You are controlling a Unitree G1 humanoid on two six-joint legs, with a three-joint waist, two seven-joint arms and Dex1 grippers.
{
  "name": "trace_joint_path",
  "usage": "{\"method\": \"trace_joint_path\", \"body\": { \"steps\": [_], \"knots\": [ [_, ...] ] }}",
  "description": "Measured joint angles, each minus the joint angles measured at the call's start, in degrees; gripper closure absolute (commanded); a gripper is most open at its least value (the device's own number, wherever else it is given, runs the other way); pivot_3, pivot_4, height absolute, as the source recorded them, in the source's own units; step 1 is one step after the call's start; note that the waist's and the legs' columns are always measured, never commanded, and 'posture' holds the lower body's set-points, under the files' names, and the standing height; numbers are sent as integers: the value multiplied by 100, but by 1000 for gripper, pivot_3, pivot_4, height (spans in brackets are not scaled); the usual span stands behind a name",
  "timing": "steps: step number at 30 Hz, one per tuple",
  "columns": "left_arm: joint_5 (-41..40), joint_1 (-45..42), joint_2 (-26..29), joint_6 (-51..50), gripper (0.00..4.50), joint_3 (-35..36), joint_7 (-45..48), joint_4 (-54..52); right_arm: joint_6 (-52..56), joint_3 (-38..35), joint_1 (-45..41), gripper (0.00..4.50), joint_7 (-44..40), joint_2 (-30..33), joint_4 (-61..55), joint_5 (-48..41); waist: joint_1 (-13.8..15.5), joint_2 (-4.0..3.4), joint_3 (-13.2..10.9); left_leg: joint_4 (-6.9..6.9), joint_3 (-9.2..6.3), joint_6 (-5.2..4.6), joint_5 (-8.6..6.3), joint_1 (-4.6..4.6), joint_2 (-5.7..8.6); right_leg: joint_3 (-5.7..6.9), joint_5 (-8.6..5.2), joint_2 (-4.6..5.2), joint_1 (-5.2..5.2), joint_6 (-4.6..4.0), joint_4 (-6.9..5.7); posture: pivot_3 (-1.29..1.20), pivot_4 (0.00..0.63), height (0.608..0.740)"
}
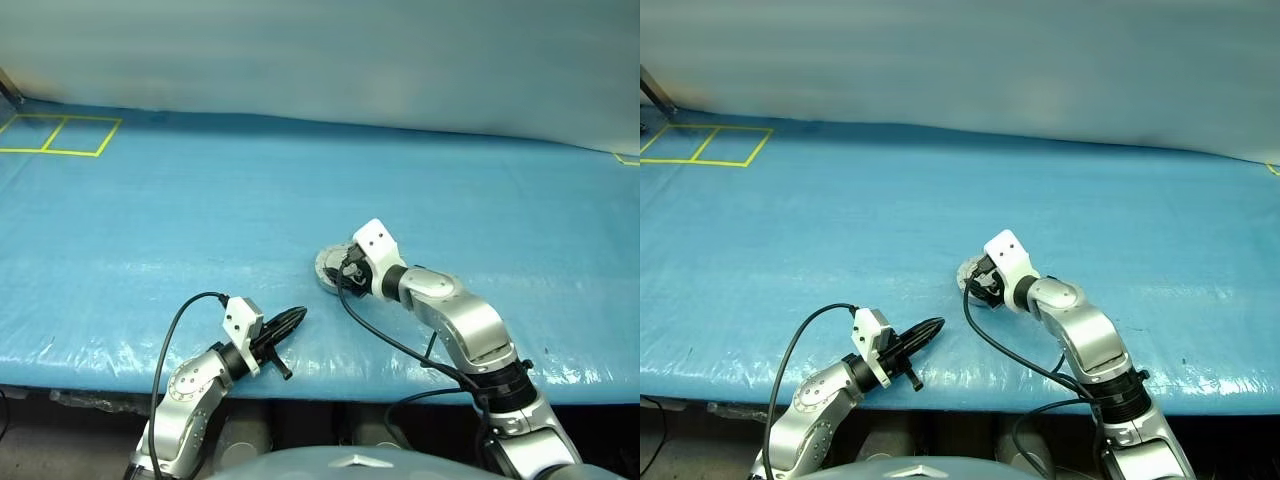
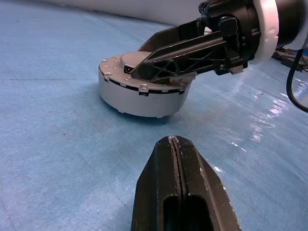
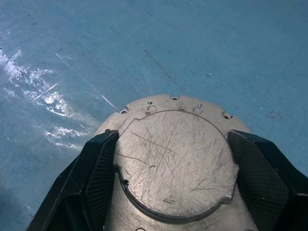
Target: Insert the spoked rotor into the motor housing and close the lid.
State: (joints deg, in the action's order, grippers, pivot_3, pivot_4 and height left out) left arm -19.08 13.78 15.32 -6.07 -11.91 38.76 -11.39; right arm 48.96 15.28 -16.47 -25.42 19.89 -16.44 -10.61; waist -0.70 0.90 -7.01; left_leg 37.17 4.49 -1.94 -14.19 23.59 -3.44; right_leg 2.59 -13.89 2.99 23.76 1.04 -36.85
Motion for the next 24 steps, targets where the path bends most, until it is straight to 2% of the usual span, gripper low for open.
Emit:
{"method": "trace_joint_path", "body": {
  "steps": [15,24],
  "knots": [
    [0,-39,6,-16,4500,1,1,0,-1563,56,18,1235,-508,11,952,157,-81,5,3,9,2,2,1,-26,-8,-8,9,-3,-12,0,-8,0,150,740],
    [1,-53,13,-16,4500,1,5,0,-2155,123,-19,1235,-666,4,1257,360,-85,4,2,9,2,2,1,-27,-10,-9,12,-2,-10,-4,-9,0,150,740]
  ]
}}
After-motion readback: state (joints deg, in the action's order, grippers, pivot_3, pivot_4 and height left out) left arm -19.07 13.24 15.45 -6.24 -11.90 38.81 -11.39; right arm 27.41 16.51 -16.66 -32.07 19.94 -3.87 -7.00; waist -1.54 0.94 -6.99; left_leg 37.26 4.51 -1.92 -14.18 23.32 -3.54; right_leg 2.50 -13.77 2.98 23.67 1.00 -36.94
